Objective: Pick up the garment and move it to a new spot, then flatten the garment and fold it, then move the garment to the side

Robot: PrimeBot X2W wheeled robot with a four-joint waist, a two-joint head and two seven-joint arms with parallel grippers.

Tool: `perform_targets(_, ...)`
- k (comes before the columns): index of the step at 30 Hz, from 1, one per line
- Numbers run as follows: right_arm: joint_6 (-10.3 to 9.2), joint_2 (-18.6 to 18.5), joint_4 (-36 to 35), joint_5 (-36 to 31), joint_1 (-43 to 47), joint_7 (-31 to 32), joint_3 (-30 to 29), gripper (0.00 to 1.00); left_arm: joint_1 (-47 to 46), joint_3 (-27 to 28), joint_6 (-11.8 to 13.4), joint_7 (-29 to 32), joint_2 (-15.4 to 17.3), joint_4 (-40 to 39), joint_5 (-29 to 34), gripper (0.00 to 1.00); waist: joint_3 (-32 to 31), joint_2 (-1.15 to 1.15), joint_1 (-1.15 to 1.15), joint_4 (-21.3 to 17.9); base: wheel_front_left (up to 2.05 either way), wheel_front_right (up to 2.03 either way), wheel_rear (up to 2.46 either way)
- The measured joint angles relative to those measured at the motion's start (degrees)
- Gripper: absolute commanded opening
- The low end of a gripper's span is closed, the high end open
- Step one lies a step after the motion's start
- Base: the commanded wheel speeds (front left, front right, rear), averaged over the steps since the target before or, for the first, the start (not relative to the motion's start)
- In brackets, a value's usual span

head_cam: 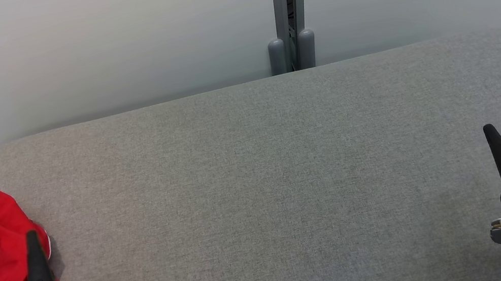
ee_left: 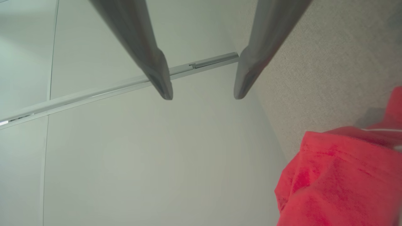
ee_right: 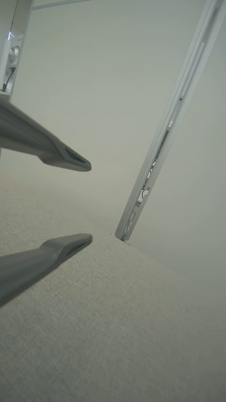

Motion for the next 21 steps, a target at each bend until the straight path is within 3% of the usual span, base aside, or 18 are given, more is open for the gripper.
perform_targets(12,0.00,0.0,-7.3,-20.2,-0.1,-2.7,1.6,1.00,0.0,0.8,0.4,-1.6,0.1,-6.3,10.9,1.00,-0.1,0.00,0.00,-0.2,0.00,0.00,0.00)
perform_targets(21,0.01,-0.1,-10.4,-33.0,0.1,-4.8,3.7,1.00,1.4,-3.6,4.9,-2.9,0.3,-12.4,24.5,1.00,-0.2,0.00,0.00,-0.3,0.00,0.00,0.00)
